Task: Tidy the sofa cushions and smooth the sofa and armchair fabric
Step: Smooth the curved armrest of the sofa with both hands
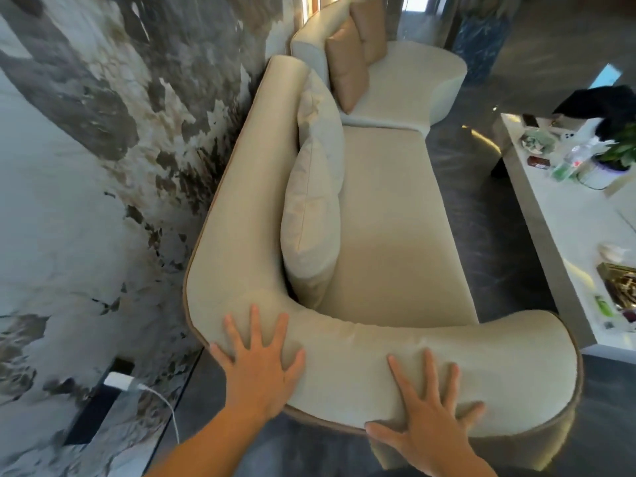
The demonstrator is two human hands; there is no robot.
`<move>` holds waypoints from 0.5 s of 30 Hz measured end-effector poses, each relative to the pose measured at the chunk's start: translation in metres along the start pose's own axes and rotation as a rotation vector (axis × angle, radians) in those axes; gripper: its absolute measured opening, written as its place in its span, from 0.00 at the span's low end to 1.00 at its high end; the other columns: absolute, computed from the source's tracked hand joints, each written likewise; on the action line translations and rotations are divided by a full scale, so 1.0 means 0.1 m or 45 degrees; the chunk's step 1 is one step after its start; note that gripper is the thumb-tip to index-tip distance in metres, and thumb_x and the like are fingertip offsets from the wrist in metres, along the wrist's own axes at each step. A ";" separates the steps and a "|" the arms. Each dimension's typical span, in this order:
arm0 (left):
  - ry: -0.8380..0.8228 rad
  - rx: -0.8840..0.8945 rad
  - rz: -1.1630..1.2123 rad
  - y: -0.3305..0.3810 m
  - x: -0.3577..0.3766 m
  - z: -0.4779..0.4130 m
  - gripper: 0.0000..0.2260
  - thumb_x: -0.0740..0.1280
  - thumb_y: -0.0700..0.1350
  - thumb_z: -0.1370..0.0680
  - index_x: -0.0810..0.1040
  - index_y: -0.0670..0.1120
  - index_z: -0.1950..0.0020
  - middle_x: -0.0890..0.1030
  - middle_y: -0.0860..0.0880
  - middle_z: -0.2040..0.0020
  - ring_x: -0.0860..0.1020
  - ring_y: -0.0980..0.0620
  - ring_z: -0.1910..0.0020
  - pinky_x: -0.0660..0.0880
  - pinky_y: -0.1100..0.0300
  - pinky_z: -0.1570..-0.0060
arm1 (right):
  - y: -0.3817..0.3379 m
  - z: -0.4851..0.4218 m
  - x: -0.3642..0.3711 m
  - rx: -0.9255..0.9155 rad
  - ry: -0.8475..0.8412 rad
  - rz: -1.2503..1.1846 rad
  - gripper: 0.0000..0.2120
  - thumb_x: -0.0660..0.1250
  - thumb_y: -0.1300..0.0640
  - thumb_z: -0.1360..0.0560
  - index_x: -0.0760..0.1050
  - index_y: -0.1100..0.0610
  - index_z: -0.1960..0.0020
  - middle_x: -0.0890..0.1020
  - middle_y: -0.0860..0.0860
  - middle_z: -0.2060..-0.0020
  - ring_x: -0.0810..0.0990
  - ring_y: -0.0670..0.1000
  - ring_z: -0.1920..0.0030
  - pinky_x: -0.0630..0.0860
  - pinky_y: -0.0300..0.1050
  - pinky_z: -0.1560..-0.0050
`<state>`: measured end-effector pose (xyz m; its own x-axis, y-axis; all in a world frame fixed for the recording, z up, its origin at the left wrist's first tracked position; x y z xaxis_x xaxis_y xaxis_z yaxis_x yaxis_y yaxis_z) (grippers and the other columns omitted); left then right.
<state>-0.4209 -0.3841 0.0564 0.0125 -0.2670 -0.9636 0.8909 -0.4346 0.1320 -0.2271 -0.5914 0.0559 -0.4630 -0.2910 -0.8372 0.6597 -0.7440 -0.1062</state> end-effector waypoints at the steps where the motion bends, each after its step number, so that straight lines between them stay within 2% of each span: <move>1: 0.053 -0.018 0.030 -0.01 0.05 0.00 0.33 0.41 0.74 0.28 0.42 0.67 0.25 0.40 0.50 0.20 0.27 0.35 0.28 0.36 0.26 0.34 | 0.00 -0.03 0.03 0.024 0.019 0.013 0.55 0.43 0.11 0.56 0.21 0.24 0.37 0.22 0.45 0.28 0.26 0.65 0.27 0.41 0.84 0.37; 4: 0.152 -0.069 0.098 0.01 0.03 0.00 0.32 0.46 0.75 0.29 0.55 0.68 0.26 0.52 0.52 0.20 0.37 0.34 0.24 0.38 0.26 0.33 | 0.01 -0.11 -0.07 0.028 0.104 0.092 0.57 0.46 0.11 0.59 0.23 0.23 0.37 0.36 0.48 0.22 0.34 0.63 0.25 0.40 0.78 0.34; 6: 0.196 -0.036 0.093 0.03 0.03 0.01 0.30 0.51 0.73 0.28 0.62 0.67 0.27 0.60 0.53 0.21 0.45 0.34 0.23 0.44 0.24 0.33 | -0.03 -0.15 -0.25 -0.047 0.162 0.122 0.59 0.54 0.14 0.60 0.36 0.23 0.33 0.50 0.51 0.25 0.47 0.59 0.26 0.46 0.69 0.32; 8: 0.242 0.028 0.078 0.02 0.05 0.01 0.28 0.53 0.70 0.27 0.65 0.65 0.28 0.63 0.55 0.23 0.50 0.34 0.23 0.48 0.23 0.34 | -0.08 -0.21 -0.36 -0.177 0.294 0.173 0.61 0.58 0.16 0.60 0.47 0.29 0.29 0.62 0.55 0.32 0.61 0.59 0.29 0.56 0.67 0.32; 9: 0.280 0.061 0.068 0.01 0.04 0.00 0.28 0.53 0.69 0.26 0.65 0.63 0.27 0.64 0.56 0.24 0.51 0.35 0.23 0.48 0.22 0.35 | -0.09 -0.24 -0.38 -0.242 0.366 0.176 0.66 0.58 0.15 0.60 0.43 0.33 0.26 0.62 0.58 0.29 0.61 0.61 0.27 0.56 0.69 0.32; 10: 0.300 0.109 0.050 0.01 0.03 -0.01 0.28 0.53 0.67 0.26 0.66 0.62 0.27 0.65 0.56 0.24 0.53 0.36 0.23 0.48 0.22 0.35 | -0.10 -0.27 -0.36 -0.277 0.348 0.182 0.69 0.57 0.15 0.60 0.32 0.33 0.26 0.53 0.58 0.23 0.54 0.61 0.23 0.52 0.69 0.30; 11: 0.308 0.206 0.005 0.05 0.01 -0.01 0.27 0.53 0.66 0.25 0.67 0.60 0.27 0.66 0.55 0.25 0.56 0.36 0.24 0.49 0.23 0.36 | -0.09 -0.29 -0.32 -0.282 0.307 0.191 0.67 0.55 0.14 0.59 0.22 0.31 0.32 0.42 0.52 0.21 0.43 0.58 0.21 0.46 0.68 0.28; 12: 0.314 0.350 -0.068 0.09 0.01 -0.02 0.27 0.52 0.64 0.23 0.67 0.58 0.27 0.68 0.54 0.26 0.59 0.37 0.25 0.51 0.23 0.36 | -0.07 -0.31 -0.28 -0.278 0.270 0.186 0.64 0.55 0.14 0.59 0.18 0.29 0.37 0.37 0.47 0.22 0.38 0.56 0.21 0.42 0.68 0.28; 14: 0.280 0.581 -0.177 0.17 0.00 -0.03 0.28 0.46 0.64 0.21 0.63 0.57 0.24 0.66 0.54 0.24 0.58 0.41 0.23 0.52 0.27 0.32 | -0.06 -0.32 -0.28 -0.313 0.270 0.179 0.61 0.56 0.14 0.57 0.18 0.26 0.40 0.39 0.44 0.22 0.36 0.55 0.22 0.40 0.69 0.28; 15: 0.293 0.619 -0.173 0.16 -0.01 -0.04 0.29 0.43 0.65 0.22 0.58 0.57 0.23 0.62 0.55 0.22 0.54 0.44 0.22 0.48 0.31 0.29 | -0.06 -0.31 -0.26 -0.334 0.285 0.186 0.61 0.57 0.15 0.56 0.20 0.26 0.38 0.41 0.44 0.22 0.37 0.55 0.22 0.39 0.69 0.29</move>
<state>-0.4046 -0.3881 0.0584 0.0593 -0.0096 -0.9982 0.5797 -0.8137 0.0423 -0.2007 -0.5606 0.0619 -0.2307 -0.2223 -0.9473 0.8520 -0.5164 -0.0864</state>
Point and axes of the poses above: each hand's wrist, its own z-axis away from the middle knuckle, its own x-axis out of the palm, y = z × x, the point moved 4 cm from there along -z, towards the middle knuckle
